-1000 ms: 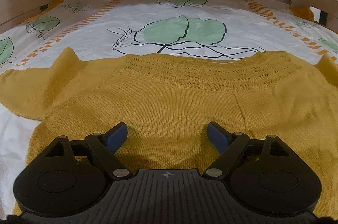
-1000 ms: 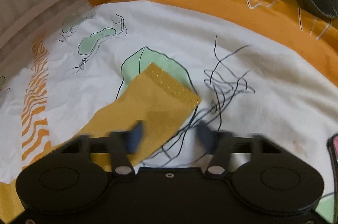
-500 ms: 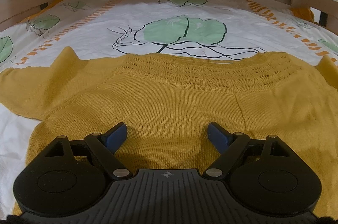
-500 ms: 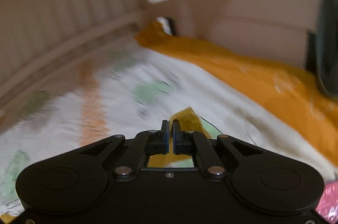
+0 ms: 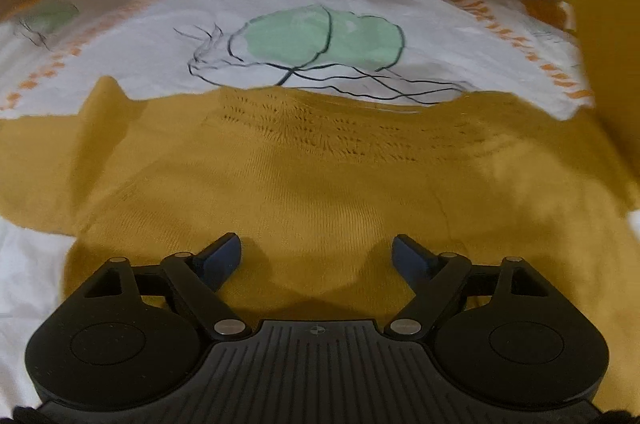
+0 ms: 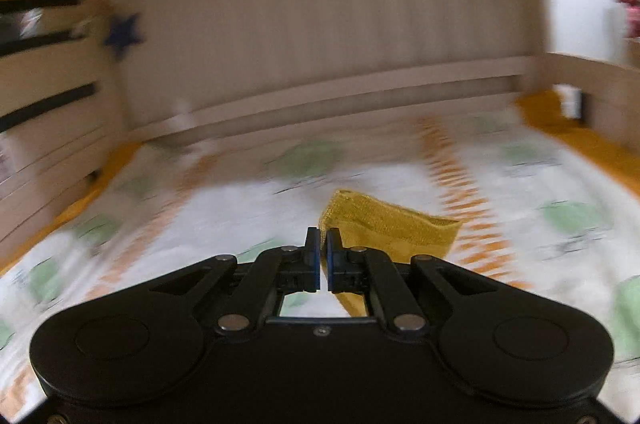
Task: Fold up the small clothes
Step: 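Carry the sleeve across the sweater body with the right tool and release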
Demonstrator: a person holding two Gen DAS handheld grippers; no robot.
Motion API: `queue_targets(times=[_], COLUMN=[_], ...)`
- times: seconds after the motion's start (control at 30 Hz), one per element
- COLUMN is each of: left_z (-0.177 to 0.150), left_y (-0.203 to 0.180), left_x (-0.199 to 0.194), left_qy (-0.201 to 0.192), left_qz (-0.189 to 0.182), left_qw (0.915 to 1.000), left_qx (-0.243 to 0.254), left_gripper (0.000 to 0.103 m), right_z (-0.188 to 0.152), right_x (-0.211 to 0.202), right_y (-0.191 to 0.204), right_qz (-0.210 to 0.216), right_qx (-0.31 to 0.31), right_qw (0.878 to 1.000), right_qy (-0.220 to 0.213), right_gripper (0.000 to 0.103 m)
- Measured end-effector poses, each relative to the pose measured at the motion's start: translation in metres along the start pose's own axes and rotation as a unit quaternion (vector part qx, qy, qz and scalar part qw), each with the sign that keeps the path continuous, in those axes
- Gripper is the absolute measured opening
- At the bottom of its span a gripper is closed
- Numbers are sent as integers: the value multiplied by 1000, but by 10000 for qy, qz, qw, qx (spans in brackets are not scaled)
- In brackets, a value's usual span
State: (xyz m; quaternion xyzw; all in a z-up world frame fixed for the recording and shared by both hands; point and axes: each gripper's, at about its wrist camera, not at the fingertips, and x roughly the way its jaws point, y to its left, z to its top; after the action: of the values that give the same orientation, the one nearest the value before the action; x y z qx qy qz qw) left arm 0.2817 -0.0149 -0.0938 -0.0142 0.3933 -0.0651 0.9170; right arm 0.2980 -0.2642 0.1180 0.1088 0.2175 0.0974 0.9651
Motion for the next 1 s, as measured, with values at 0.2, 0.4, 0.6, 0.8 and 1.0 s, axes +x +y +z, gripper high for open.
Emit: queue_targets(times=[0.2,0.4,0.6,0.8,1.0], left_z=[-16,-28,-16,-1,1], left_y=[75,124,128,112,93], left_x=[-44,-65,-74,-61,-40], left_qy=[-114,-145,-206,-74,144], left_qz=[-376,-221,-194,-468,-519], left_qw=[9880,9781,9853,9886,9910], left_qx=[-1492,-2063,-1684,-1429,-1226], left_gripper=[76,76,76,76,76], right_z=[-71,-141,-174,-197,-226], right_x=[49,74,51,17,-6], right_y=[85,118,101,66,40], right_qz=[532,745,751,162,-425], right_qx=[-523,-736,-484,-630,-662], right_qw=[9954,9879,9885,9902,9868], right_qy=[609,1143,1220,1239,1412], right_gripper=[9,9,29,54,54])
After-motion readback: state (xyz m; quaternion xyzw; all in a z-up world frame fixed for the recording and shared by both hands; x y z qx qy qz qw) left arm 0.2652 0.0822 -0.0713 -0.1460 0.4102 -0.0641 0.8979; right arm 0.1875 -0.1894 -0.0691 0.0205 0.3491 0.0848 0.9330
